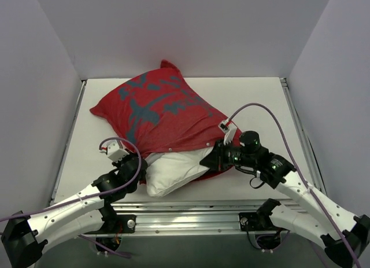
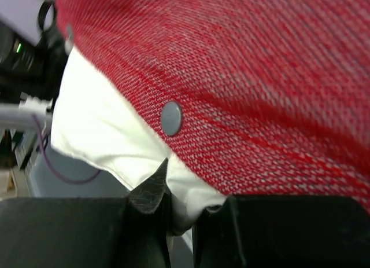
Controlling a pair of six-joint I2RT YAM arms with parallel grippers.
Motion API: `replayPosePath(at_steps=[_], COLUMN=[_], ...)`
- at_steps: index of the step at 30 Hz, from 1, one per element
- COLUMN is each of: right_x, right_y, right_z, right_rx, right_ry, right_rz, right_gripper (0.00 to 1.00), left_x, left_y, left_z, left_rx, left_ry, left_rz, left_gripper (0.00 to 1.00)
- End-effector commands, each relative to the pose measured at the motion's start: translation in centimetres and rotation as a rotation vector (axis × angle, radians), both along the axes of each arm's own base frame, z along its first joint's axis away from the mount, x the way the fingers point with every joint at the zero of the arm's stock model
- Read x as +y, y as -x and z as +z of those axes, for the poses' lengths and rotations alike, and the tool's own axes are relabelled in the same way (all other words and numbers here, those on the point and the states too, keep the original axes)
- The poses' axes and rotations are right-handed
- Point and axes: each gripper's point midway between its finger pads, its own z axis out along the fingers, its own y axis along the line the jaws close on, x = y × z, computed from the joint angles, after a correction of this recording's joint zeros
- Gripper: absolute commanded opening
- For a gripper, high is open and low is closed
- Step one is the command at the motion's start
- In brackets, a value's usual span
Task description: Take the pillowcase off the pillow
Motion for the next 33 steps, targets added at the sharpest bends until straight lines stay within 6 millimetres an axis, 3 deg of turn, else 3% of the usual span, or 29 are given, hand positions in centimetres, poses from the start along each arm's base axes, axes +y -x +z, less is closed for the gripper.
replayPosePath(at_steps=[1,2,5,6,8,9,11,12,15,16,17,19,20,22,25,26,27,29,30,31,32,33], right_x=[0.8,1.1,0.8,0.9,1.0,1.1,1.4,1.5,1.5,1.3,0.3,-0.7,-1.8,-2.0,-2.9,-4.2,-3.9,-4.1,-3.3,-2.6,-2.3,-1.5], right_y=[5.8,6.9,7.5,7.5,7.5,7.3,7.0,6.9,5.2,4.1,1.7,-1.0,-2.9,-5.4,-9.3,-10.7,-11.8,-12.3,-11.9,-11.9,-11.5,-10.5], right_z=[3.1,3.4,3.9,4.8,5.0,6.4,7.3,9.3,10.7,11.7,11.7,11.8,11.4,9.7,5.5,3.1,1.9,-1.4,-2.4,-3.8,-4.9,-6.4], right_rx=[-0.101,-0.117,-0.136,-0.169,-0.178,-0.226,-0.246,-0.303,-0.342,-0.359,-0.382,-0.386,-0.397,-0.377,-0.307,-0.255,-0.238,-0.195,-0.176,-0.155,-0.132,-0.092], right_ry=[-0.076,-0.080,-0.048,-0.049,-0.027,-0.032,-0.022,-0.038,0.007,0.034,0.100,0.176,0.237,0.315,0.407,0.437,0.429,0.455,0.440,0.441,0.442,0.427], right_rz=[0.196,0.234,0.244,0.266,0.288,0.300,0.315,0.330,0.275,0.221,0.095,-0.041,-0.150,-0.229,-0.303,-0.347,-0.352,-0.349,-0.304,-0.270,-0.240,-0.186], right_gripper=[0.00,0.00,0.21,0.44,0.61,0.71,0.79,0.80,0.82,0.84,0.85,0.92,0.94,0.98,1.00,1.00,1.00,1.00,0.98,0.94,0.75,0.63], left_x=[-0.3,-0.3,0.1,0.3,0.5,0.7,0.9,1.0,0.8,0.7,0.6,0.5,0.6,0.7,0.5,0.2,-0.1,-0.8,-1.2,-1.6,-1.8,-2.3], left_y=[-0.1,0.1,0.4,0.5,0.7,0.8,0.9,0.9,0.8,0.7,0.7,0.6,0.7,0.6,0.2,0.1,0.0,-0.7,-1.1,-1.5,-1.9,-2.5], left_z=[1.9,1.7,1.8,1.8,1.6,1.4,1.1,1.0,1.0,1.3,1.1,1.0,0.9,0.8,1.5,1.8,2.2,2.8,2.9,3.1,2.9,2.5], left_rx=[-0.032,-0.022,-0.025,-0.028,-0.022,-0.019,-0.010,-0.010,-0.011,-0.017,-0.012,-0.002,0.002,0.005,-0.009,-0.009,-0.017,-0.025,-0.020,-0.022,0.002,0.029], left_ry=[0.056,0.057,0.074,0.080,0.075,0.069,0.072,0.070,0.062,0.067,0.062,0.059,0.053,0.059,0.066,0.049,0.053,0.047,0.042,0.045,0.041,0.027], left_rz=[-0.016,-0.022,-0.014,-0.011,-0.010,-0.007,0.006,0.011,0.000,-0.004,-0.009,-0.014,-0.014,-0.010,-0.027,-0.059,-0.075,-0.127,-0.149,-0.170,-0.202,-0.219], left_gripper=[0.20,0.20,0.22,0.23,0.24,0.25,0.27,0.28,0.30,0.31,0.31,0.32,0.33,0.35,0.56,0.61,0.66,0.67,0.67,0.67,0.67,0.68])
